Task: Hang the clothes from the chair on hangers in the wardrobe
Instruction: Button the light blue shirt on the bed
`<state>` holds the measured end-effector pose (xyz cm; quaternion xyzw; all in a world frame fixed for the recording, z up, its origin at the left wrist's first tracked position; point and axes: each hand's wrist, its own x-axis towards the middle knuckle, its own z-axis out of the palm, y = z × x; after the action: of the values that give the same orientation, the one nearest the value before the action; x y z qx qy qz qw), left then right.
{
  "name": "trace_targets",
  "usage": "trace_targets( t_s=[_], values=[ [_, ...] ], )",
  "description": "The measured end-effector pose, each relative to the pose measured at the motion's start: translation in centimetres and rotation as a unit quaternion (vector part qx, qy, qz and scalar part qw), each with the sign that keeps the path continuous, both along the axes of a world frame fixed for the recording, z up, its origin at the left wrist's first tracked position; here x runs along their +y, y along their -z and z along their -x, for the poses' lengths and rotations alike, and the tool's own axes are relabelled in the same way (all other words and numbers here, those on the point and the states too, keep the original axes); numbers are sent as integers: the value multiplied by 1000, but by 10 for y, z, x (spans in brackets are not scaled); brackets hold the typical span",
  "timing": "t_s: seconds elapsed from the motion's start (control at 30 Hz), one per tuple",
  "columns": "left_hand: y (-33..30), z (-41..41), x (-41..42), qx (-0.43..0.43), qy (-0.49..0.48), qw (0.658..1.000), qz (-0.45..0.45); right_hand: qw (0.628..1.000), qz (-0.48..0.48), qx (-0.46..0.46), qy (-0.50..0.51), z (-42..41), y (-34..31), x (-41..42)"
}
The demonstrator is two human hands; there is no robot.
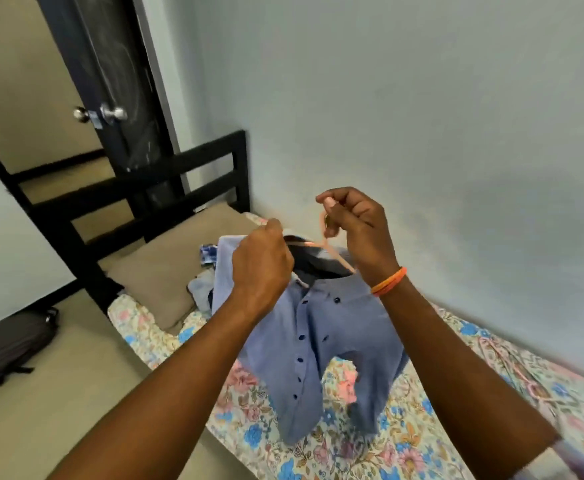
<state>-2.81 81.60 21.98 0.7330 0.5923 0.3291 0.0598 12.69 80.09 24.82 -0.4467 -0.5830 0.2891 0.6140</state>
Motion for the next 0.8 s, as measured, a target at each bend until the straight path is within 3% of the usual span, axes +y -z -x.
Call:
trace_targets(
  t_s=[0.1, 0.2, 0.4, 0.5, 0.6, 0.8],
  values=[
    [-28, 5, -13, -93, 44, 995, -5, 998, 2, -62, 26, 1, -9, -13],
    [-44, 18, -14, -129, 118, 984, -29, 996, -9, -50, 76, -3, -30, -28],
    [-50, 65, -11, 53, 196, 978, -45, 983, -15, 9, 184, 20, -80, -77],
    [-61, 77, -18, 28, 247, 963, -104, 978, -11, -32, 208, 41, -97, -103],
    [-75, 66, -26, 8, 334, 918, -213, 971, -6, -56, 231, 58, -111, -134],
    [-84, 6, -71, -1, 577, 801, -157, 939, 0, -43, 341, 58, -126, -231]
  ],
)
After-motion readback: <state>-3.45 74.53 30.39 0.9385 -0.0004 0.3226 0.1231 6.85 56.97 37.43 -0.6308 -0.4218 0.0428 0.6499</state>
